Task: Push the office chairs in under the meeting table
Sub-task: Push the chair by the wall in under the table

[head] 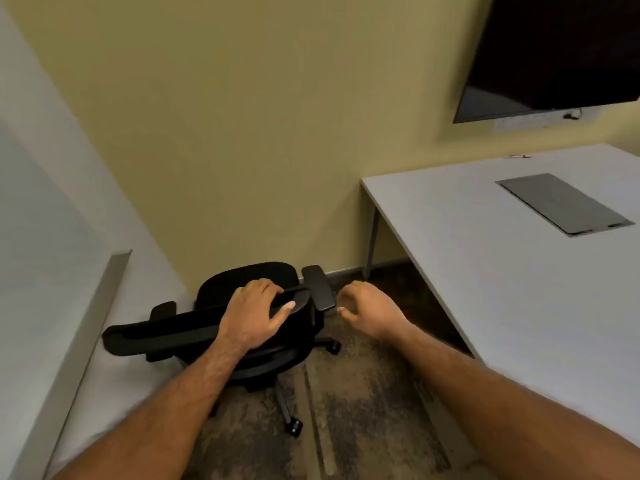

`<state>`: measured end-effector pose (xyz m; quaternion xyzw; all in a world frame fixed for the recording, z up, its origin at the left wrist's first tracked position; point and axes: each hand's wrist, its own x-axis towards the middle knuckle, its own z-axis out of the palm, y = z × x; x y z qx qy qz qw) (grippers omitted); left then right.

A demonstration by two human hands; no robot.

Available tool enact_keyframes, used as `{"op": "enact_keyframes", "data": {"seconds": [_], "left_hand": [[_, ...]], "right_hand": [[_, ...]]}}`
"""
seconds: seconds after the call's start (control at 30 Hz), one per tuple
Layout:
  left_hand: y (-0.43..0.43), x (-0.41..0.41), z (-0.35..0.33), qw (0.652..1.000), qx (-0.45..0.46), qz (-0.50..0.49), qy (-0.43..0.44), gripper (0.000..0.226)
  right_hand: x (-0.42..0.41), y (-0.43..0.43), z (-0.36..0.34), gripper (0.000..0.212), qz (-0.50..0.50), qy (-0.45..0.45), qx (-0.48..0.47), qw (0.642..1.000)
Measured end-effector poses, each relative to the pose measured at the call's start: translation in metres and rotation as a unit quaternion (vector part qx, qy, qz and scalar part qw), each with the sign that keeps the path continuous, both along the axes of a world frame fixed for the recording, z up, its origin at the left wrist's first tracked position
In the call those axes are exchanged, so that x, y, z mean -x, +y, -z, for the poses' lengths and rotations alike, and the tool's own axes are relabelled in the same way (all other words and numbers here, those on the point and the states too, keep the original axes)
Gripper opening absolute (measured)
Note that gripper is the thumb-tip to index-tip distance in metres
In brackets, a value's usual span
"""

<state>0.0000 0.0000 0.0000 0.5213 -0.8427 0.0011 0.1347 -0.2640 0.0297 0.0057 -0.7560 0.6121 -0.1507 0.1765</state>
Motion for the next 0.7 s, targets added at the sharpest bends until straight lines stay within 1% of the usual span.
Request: {"op": "enact_keyframes", "data": {"seconds": [0.07,0.13,0.23,0.37,0.43,0.5,0.6,0.7], "left_hand": [[0.0,-0.027,0.004,0.998,-0.043,-0.042,-0.013,0.07],[0.002,-0.055,0.013,0.994,-0.065,-0.08,-0.024,0.076],[0.005,-0.088,0.023,0.993,-0.062,-0.093,-0.025,0.083],[0.008,-0.12,0.029,0.991,-0.042,-0.127,-0.016,0.07],[0.011,-0.136,0.033,0.986,-0.037,-0.16,-0.001,0.065],[0.014,-0.153,0.036,0.977,-0.04,-0.208,0.023,0.066],[0.016,-0.172,0.037,0.965,-0.05,-0.256,0.027,0.086],[0.017,-0.177,0.039,0.955,-0.089,-0.283,-0.018,0.104]], "right_hand": [[-0.025,-0.01,-0.002,0.035,-0.02,-0.005,0.007,1.0],[-0.054,-0.016,-0.005,0.036,-0.046,0.001,-0.001,0.999],[-0.09,-0.027,-0.003,0.041,-0.095,0.025,-0.002,0.995],[-0.118,-0.036,-0.002,0.049,-0.153,0.062,-0.018,0.986],[-0.127,-0.04,0.001,0.052,-0.151,0.062,-0.056,0.985],[-0.133,-0.04,0.007,0.052,-0.151,0.079,-0.073,0.983],[-0.135,-0.038,0.019,0.054,-0.165,0.11,-0.049,0.979],[-0.132,-0.036,0.025,0.058,-0.174,0.133,-0.031,0.975]]}}
